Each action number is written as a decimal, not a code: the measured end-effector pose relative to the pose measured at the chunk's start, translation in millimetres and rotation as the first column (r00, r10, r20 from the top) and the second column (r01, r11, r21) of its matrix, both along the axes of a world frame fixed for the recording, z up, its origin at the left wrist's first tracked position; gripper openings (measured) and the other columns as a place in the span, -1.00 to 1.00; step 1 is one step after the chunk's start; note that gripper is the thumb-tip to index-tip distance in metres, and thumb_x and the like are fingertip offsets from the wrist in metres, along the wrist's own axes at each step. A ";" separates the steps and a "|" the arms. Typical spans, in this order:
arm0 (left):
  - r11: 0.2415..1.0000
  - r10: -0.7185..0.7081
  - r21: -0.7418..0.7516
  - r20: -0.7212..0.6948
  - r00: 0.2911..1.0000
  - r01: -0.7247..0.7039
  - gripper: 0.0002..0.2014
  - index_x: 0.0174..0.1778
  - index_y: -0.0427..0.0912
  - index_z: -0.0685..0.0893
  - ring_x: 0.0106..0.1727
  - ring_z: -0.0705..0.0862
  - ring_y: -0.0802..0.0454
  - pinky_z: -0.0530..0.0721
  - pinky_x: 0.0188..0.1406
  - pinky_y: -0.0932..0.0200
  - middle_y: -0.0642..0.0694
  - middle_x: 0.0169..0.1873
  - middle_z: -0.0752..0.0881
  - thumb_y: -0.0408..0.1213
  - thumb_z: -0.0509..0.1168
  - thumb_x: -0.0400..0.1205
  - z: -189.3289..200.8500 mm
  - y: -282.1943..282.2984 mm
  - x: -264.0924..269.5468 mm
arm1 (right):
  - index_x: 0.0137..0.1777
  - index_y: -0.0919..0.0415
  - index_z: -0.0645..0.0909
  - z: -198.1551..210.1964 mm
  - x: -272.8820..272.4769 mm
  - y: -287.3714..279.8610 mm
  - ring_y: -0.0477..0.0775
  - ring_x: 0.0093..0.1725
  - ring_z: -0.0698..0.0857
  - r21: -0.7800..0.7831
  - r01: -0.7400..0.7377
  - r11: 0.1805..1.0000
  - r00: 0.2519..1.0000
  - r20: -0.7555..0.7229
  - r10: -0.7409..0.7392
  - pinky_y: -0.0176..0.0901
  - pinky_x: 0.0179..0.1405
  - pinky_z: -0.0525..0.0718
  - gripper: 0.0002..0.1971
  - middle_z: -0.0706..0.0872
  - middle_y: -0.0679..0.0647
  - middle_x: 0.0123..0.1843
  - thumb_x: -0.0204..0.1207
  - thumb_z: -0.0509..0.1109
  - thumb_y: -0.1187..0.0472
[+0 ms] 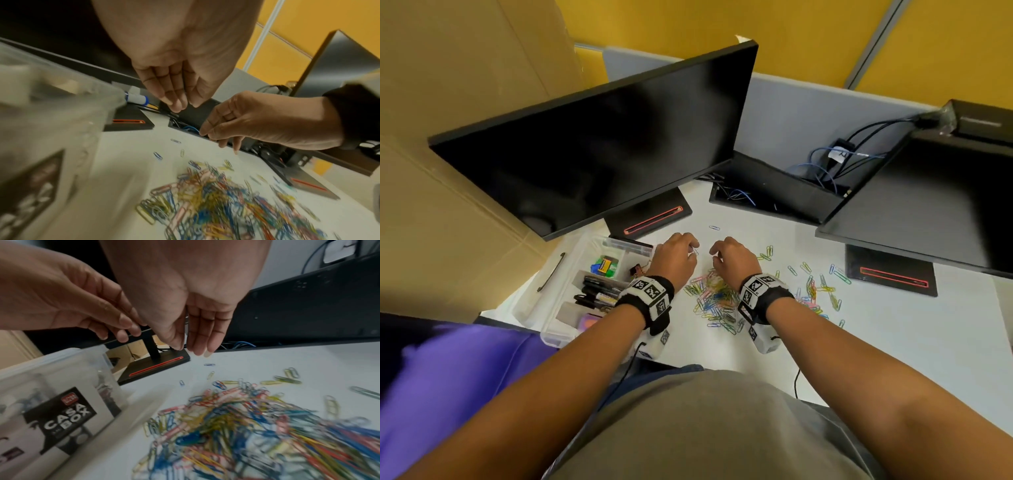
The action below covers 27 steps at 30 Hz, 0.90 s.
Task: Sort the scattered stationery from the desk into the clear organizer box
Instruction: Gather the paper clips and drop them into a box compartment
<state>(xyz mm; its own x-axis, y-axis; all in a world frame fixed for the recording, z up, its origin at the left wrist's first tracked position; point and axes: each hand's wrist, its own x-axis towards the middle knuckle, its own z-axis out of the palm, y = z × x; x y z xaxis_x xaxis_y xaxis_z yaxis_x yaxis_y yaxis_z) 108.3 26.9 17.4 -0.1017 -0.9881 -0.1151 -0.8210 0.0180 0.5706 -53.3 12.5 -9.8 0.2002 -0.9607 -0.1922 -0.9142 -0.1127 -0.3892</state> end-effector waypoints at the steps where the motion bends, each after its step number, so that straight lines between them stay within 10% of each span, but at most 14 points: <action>1: 1.000 -0.023 0.015 0.015 1.000 0.023 -0.77 0.21 -0.10 0.65 0.08 0.68 -0.04 0.61 0.26 -0.06 -0.07 0.11 0.67 -0.34 0.30 0.64 -3.1 -0.8 -6.6 | 0.23 0.11 0.67 -2.9 -9.8 1.7 0.19 0.08 0.71 0.019 0.010 1.000 1.000 -0.012 -0.010 0.01 0.01 0.68 -0.76 0.65 0.12 0.16 0.61 0.31 0.22; 19: 0.903 -0.264 0.423 0.422 0.867 0.070 -0.27 0.43 -0.21 0.37 0.36 0.44 -0.20 0.53 0.28 -0.09 -0.23 0.36 0.39 0.12 0.46 0.49 -92.2 11.5 -59.1 | 0.42 0.20 0.49 -58.8 -115.0 21.8 0.28 0.28 0.57 0.233 0.040 0.972 0.971 -0.237 0.017 0.09 0.10 0.66 -0.55 0.53 0.21 0.30 0.55 0.40 0.14; 27: 0.916 -0.302 0.372 0.399 0.866 0.148 -0.30 0.50 -0.21 0.31 0.32 0.51 -0.21 0.56 0.22 -0.07 -0.24 0.34 0.46 -0.06 0.46 0.54 -102.4 10.6 -79.3 | 0.30 0.22 0.52 -71.9 -118.9 26.2 0.24 0.20 0.58 0.204 -0.056 0.977 0.972 -0.212 0.100 0.01 0.01 0.60 -0.61 0.56 0.18 0.23 0.52 0.44 0.13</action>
<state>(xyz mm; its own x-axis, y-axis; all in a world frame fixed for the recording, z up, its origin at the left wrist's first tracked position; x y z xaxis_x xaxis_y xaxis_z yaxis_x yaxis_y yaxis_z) 29.0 37.5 -85.0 -0.1796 -0.8446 -0.5044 -0.9808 0.1144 0.1577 -172.2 38.7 -81.6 0.2052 -0.8832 -0.4217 -0.9709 -0.1294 -0.2016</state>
